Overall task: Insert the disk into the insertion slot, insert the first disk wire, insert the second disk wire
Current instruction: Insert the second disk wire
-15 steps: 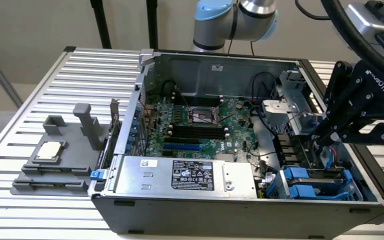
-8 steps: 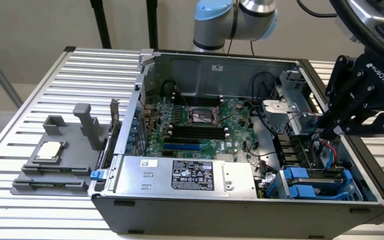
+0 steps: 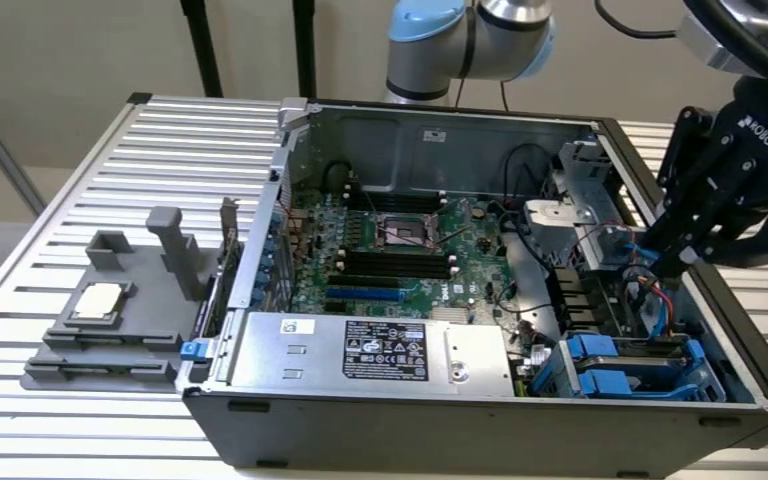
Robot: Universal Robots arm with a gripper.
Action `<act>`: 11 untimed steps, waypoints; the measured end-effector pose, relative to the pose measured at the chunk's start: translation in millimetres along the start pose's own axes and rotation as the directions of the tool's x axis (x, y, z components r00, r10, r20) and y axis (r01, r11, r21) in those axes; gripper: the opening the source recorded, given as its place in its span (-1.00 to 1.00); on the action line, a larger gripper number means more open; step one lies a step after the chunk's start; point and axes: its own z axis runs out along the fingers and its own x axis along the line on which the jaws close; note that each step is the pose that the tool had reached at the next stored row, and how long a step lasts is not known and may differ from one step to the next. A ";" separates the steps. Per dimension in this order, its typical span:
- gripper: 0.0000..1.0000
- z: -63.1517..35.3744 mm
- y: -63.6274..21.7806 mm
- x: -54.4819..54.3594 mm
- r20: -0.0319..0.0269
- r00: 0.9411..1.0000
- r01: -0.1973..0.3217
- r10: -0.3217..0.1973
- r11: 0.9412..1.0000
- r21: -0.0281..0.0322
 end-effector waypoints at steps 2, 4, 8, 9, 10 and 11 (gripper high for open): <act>-0.34 0.4 -1.7 -4.8 -0.014 1.000 -0.001 0.001 1.000 0.001; -0.34 1.2 -3.2 -8.3 -0.032 0.999 -0.003 0.003 1.000 0.001; -0.34 3.7 -4.2 -10.2 -0.058 0.998 -0.006 0.006 1.000 0.001; -0.34 4.8 -4.4 -10.5 -0.060 0.998 -0.006 0.006 1.000 0.001; -0.34 5.9 -4.8 -10.7 -0.061 0.998 -0.006 0.006 1.000 0.001; -0.34 6.8 -5.3 -11.0 -0.062 0.998 -0.006 0.006 1.000 0.000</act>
